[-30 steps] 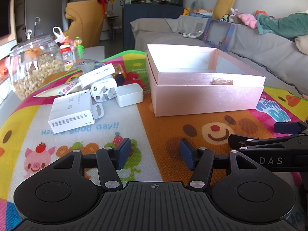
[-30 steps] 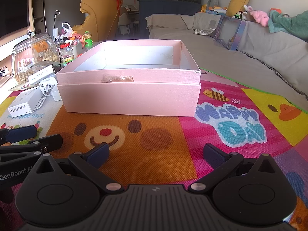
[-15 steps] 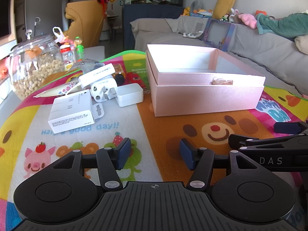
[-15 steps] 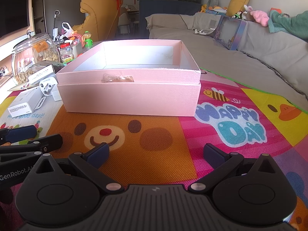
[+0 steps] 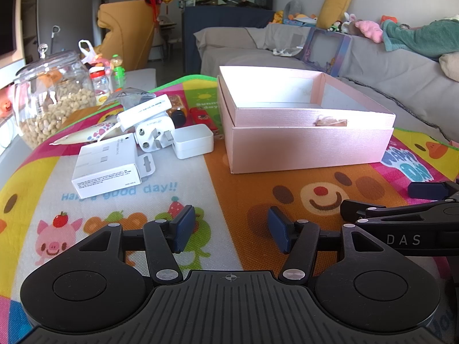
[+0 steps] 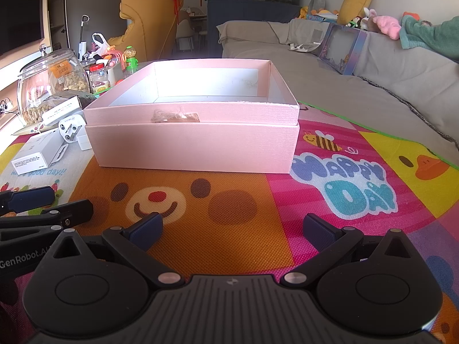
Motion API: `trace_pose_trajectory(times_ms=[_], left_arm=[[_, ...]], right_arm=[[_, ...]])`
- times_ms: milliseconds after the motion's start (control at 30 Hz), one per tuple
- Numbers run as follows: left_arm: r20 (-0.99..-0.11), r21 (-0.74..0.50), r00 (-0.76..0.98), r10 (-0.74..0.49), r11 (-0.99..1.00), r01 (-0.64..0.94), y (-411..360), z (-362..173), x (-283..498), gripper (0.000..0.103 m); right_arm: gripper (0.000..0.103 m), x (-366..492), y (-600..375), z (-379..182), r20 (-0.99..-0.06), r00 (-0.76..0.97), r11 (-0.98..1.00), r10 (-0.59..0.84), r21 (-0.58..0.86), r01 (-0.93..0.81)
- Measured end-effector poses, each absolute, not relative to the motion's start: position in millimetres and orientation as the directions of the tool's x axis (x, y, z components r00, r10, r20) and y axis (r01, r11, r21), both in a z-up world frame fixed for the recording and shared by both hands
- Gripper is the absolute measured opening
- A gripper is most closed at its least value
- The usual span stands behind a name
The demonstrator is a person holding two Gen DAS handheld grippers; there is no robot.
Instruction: Organize rigid objects
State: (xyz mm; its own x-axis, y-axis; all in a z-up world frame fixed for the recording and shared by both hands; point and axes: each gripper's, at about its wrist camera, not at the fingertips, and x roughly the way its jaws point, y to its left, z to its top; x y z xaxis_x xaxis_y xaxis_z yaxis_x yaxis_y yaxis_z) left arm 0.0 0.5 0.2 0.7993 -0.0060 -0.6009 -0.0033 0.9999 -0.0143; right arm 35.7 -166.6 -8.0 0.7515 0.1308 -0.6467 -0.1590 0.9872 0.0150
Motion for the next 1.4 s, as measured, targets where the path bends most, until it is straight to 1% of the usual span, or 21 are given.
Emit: trace_pose_trajectory(times_ms=[1200, 1400], left_arm=[[-0.600, -0.008, 0.800, -0.002, 1.000, -0.004, -0.7, -0.5, -0.1, 0.062], [-0.600, -0.012, 0.800, -0.004, 1.000, -0.003, 1.8, -0.1, 1.5, 0.061]], right_arm=[[0.103, 35.7, -167.0, -8.2, -0.646, 0.751, 0.987, 0.136, 0.023, -0.159], [0.103, 38.6, -170.0, -6.2, -0.659, 0.737, 0.984, 0.147, 0.022, -0.177]])
